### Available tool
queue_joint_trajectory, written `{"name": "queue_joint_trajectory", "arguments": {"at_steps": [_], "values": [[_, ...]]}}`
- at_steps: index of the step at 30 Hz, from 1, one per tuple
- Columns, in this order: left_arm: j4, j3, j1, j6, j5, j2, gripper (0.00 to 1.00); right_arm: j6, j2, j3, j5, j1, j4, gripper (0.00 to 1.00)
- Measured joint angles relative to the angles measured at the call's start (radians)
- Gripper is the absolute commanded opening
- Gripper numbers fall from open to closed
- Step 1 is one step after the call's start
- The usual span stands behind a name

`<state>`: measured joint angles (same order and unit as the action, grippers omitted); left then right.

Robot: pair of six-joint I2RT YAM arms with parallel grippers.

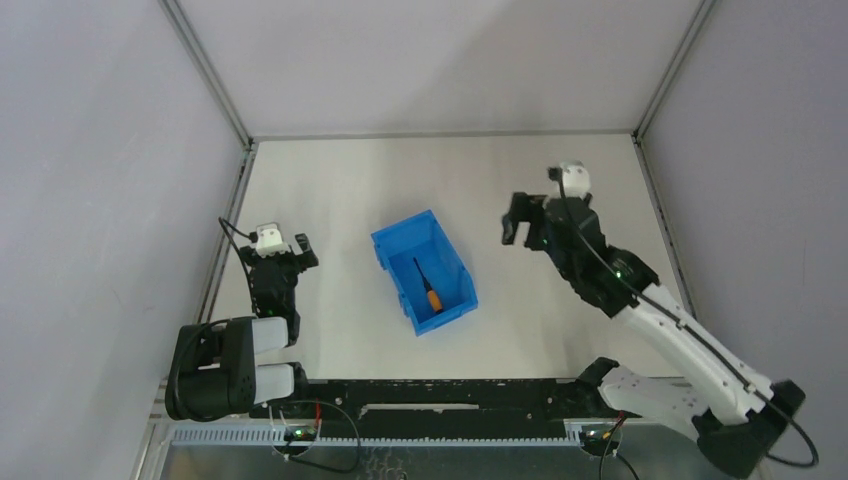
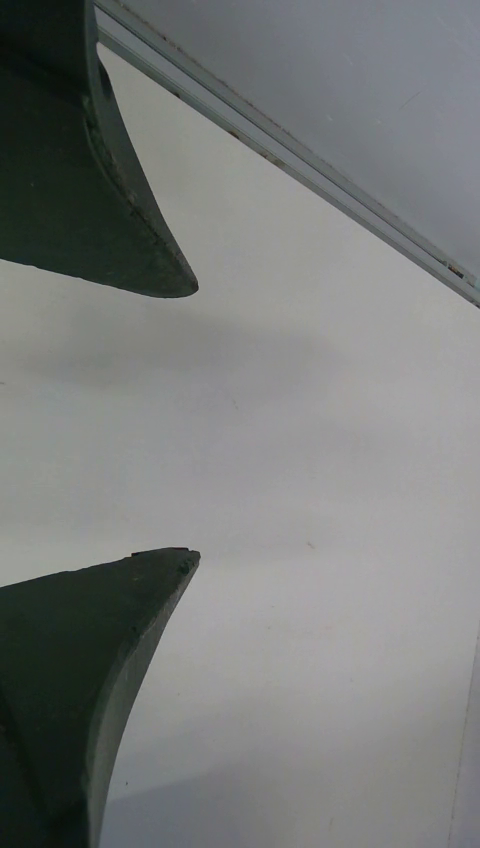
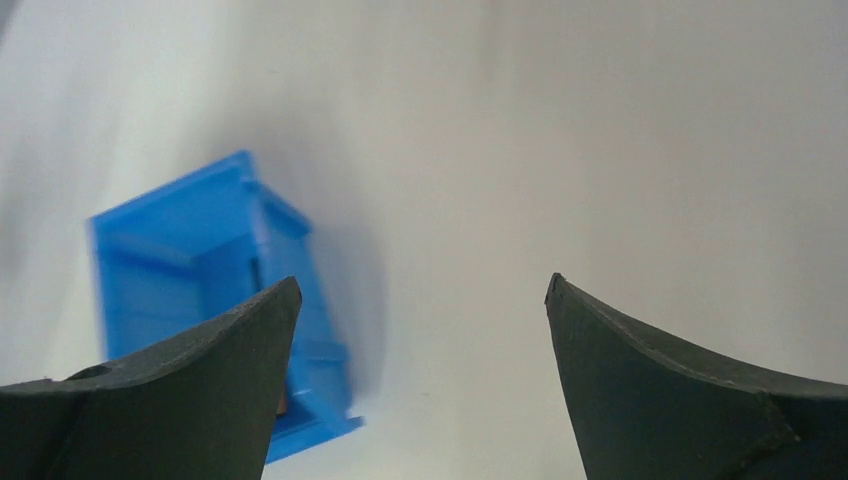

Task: Put the screwdriver in the bin

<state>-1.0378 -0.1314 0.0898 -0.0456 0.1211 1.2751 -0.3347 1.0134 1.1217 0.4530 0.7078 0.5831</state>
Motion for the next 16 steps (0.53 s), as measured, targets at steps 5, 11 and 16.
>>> {"name": "queue_joint_trajectory", "arguments": {"at_steps": [5, 11, 16], "values": [[0.000, 0.000, 0.000, 0.000, 0.000, 0.000, 1.00, 0.000, -0.183, -0.330, 0.000, -0.127, -0.139, 1.00], [0.000, 0.000, 0.000, 0.000, 0.000, 0.000, 1.00, -0.020, -0.291, -0.607, 0.014, -0.178, -0.244, 1.00], [0.000, 0.000, 0.000, 0.000, 0.000, 0.000, 1.00, -0.058, -0.298, -0.715, 0.013, -0.178, -0.293, 1.00]]}}
